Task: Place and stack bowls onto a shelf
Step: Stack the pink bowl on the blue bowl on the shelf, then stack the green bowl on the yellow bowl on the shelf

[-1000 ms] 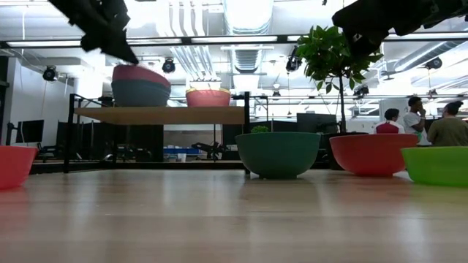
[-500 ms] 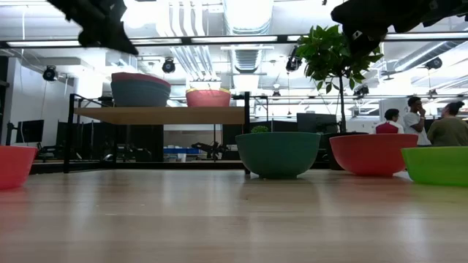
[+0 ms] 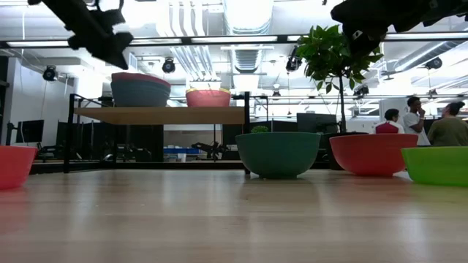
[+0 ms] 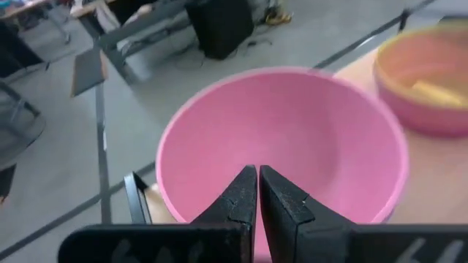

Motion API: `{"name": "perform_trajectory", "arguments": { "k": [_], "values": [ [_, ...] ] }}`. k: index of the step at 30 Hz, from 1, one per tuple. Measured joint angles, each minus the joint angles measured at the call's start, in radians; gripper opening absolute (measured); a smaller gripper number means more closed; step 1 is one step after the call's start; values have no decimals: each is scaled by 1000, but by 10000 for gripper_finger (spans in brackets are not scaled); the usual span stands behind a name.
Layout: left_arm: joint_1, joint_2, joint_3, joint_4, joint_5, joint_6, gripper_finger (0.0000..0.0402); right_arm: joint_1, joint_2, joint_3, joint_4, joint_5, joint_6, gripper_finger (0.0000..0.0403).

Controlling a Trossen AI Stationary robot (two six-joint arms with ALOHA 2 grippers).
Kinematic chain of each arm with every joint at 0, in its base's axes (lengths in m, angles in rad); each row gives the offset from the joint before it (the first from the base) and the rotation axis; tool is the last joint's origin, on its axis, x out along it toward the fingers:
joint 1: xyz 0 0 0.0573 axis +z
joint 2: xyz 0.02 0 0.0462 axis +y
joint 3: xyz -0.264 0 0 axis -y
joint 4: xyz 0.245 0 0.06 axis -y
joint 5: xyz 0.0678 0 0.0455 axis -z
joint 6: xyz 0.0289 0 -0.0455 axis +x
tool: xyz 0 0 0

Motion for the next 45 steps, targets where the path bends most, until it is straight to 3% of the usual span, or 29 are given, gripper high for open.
{"name": "perform_trajectory", "arguments": {
  "k": [20,24,27,30,33,38,45],
  "values": [
    [1,3,-15,-45,9,-148,0,0,0,0,0,0,7,9],
    [0,-14,16,-37,116,-131,0,0,0,0,2,0,17,9],
    [-1,-34,24,-19,275,-132,0,-1,0,0,29,8,53,9],
    [-14,-57,17,28,449,-164,0,-2,0,0,29,82,110,9],
    [-49,-74,-14,95,557,-209,0,-3,0,0,30,118,145,9],
    [-143,-98,-74,215,572,-248,0,-15,4,43,-50,160,216,9],
    [-303,-110,-135,373,572,-257,0,-54,97,210,-271,157,239,9]
  ]
}}
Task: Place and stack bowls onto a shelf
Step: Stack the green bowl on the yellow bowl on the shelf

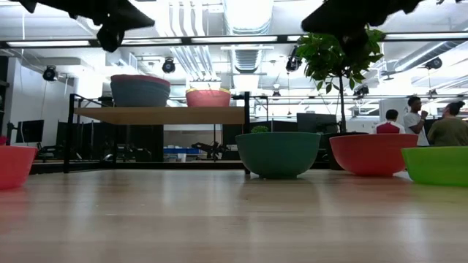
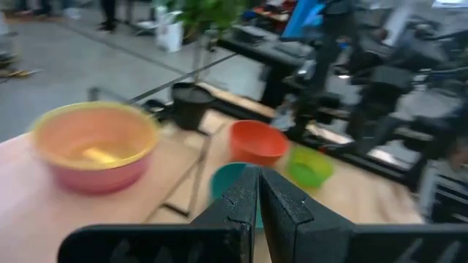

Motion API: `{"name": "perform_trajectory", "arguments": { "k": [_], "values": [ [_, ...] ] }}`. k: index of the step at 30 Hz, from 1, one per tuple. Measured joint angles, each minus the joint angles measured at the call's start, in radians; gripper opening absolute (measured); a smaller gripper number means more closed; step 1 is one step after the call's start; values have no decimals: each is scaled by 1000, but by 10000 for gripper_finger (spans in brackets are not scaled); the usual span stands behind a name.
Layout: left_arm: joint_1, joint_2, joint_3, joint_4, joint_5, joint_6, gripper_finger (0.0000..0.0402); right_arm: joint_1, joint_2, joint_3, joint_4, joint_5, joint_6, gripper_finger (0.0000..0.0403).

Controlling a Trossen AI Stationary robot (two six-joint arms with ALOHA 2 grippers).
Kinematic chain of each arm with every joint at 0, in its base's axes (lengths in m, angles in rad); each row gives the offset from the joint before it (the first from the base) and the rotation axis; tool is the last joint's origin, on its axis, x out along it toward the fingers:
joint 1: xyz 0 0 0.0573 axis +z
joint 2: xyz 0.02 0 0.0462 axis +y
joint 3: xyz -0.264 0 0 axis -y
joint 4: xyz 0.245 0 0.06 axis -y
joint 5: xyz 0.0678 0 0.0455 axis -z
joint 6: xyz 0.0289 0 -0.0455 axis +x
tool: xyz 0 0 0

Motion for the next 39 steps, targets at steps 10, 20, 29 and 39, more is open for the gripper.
{"name": "perform_trajectory", "arguments": {
  "k": [10,20,29,39],
  "values": [
    [-172,14,-5,79,-28,0,0,-18,146,271,-398,-7,85,9],
    [-257,100,-5,193,-56,25,0,-20,262,506,-867,-9,320,9],
    [-260,186,-5,224,-94,45,0,-42,327,551,-930,-98,412,9],
    [-261,208,-4,192,-100,91,0,-69,330,549,-1138,-381,761,9]
  ]
}}
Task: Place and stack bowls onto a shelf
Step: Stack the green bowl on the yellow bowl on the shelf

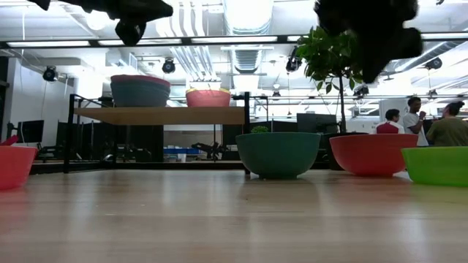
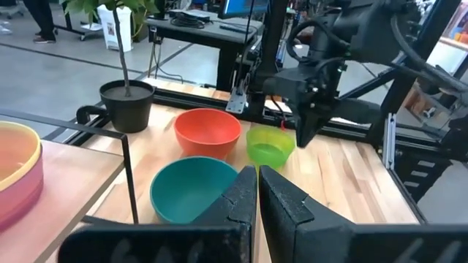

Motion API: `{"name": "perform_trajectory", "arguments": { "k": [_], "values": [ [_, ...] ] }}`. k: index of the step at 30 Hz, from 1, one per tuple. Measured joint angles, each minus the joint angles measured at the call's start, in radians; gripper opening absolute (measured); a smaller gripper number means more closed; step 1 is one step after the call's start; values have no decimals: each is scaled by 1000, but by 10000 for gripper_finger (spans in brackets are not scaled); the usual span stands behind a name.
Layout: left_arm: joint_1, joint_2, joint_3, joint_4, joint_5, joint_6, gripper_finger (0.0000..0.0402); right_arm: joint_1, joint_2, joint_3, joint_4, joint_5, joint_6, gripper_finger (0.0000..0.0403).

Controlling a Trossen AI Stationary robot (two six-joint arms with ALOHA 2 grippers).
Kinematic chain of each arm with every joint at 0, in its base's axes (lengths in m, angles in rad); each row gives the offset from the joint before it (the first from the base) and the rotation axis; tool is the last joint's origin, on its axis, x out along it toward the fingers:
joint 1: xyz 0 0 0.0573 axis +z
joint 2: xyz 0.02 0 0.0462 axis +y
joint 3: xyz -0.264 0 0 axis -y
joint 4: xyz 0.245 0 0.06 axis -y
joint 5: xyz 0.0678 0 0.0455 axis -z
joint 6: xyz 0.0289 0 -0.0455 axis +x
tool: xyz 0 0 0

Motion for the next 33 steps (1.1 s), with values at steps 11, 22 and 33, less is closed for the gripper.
{"name": "perform_trajectory", "arguments": {
  "k": [11,22,33],
  "values": [
    [0,-51,-15,-25,0,1,0,0,0,-10,-126,-19,162,101],
    [0,-53,-18,-25,0,16,0,0,0,-153,-126,-14,320,184],
    [0,-50,-18,-26,0,38,0,0,0,-320,131,-13,347,154]
  ]
}}
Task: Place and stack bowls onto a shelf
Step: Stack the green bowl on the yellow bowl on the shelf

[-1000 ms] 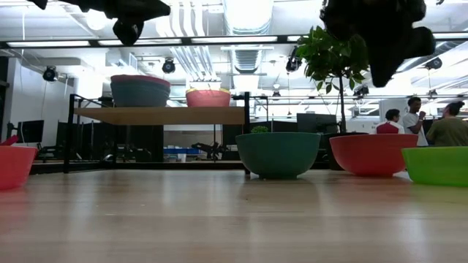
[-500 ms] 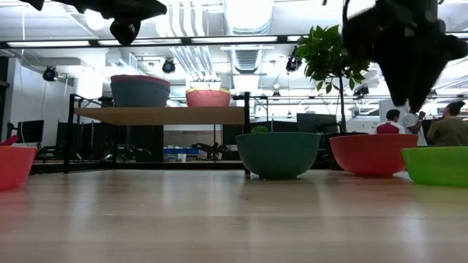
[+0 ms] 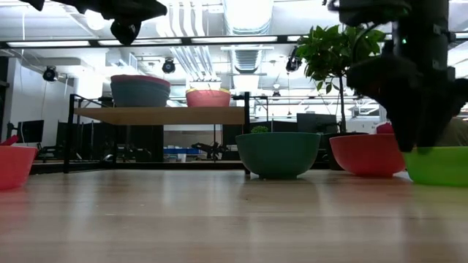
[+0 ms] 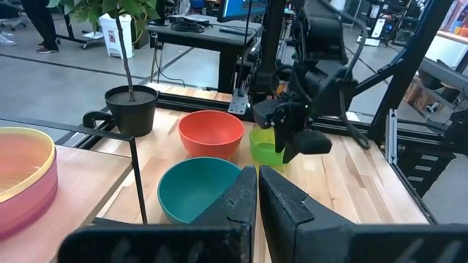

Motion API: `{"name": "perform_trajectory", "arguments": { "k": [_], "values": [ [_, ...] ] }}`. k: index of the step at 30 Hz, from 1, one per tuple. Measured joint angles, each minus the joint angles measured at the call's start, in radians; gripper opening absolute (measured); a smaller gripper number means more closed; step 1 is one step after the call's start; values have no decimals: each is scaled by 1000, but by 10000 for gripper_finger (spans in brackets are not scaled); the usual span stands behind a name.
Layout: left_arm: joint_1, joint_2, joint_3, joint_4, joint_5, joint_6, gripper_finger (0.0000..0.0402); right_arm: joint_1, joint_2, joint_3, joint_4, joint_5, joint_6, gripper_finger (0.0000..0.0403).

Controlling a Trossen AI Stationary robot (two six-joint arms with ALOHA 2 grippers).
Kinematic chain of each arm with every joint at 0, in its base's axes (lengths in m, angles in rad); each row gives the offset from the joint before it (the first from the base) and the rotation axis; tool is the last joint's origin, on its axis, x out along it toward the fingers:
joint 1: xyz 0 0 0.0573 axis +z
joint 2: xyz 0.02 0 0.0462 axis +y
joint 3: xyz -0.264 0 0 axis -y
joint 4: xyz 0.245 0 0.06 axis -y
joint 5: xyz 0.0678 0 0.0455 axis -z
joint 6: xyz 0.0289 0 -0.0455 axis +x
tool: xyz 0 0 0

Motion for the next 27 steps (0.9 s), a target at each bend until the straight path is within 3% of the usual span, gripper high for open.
{"name": "perform_trajectory", "arguments": {
  "k": [7,16,22,27],
  "values": [
    [0,0,0,0,0,0,0,0,0,-69,11,-6,25,113],
    [0,1,0,0,0,2,0,0,0,-57,14,-87,4,16],
    [0,1,0,0,0,8,0,0,0,9,13,-200,-58,12],
    [0,1,0,0,0,12,0,0,0,139,18,-273,-221,12]
  ]
}}
